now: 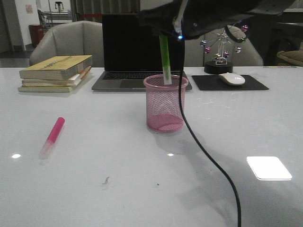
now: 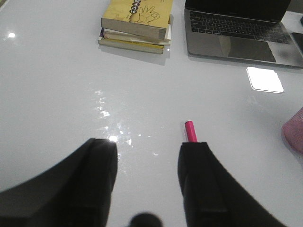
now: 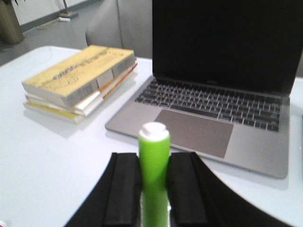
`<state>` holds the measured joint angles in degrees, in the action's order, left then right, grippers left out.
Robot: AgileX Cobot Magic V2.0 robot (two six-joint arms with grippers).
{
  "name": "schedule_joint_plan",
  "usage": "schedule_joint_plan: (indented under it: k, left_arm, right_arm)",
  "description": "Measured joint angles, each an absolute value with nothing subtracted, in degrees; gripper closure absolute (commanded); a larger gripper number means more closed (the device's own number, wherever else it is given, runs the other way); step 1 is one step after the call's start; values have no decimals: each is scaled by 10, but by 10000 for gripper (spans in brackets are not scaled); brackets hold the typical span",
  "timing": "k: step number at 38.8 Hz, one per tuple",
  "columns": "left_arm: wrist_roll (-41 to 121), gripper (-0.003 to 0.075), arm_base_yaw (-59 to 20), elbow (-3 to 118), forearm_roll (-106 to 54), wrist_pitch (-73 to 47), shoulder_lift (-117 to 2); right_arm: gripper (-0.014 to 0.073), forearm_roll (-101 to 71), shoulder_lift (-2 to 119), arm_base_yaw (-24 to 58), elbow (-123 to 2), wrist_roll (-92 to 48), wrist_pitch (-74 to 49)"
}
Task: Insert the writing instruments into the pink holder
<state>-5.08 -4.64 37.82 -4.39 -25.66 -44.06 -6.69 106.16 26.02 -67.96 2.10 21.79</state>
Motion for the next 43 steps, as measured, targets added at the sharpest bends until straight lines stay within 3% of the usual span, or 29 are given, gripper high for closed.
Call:
schedule_joint_plan:
  k: [5, 13, 17, 31, 43]
  left_arm:
    - [-51, 335, -46, 378, -44, -257, -441]
    - [-51, 335, -46, 378, -44, -257, -441]
    - [-51, 335, -46, 378, -44, -257, -441]
    - [-51, 335, -46, 378, -44, -257, -441]
    - [-51, 335, -46, 378, -44, -257, -441]
  right_arm:
    - [511, -67, 1081, 260, -680, 21, 216]
    - [277, -67, 1083, 260, -680, 21, 182]
    - [209, -67, 1083, 260, -680, 21, 179]
    - [211, -32, 1050, 260, -680, 21, 168]
    - [211, -24, 902, 229, -680, -9, 36]
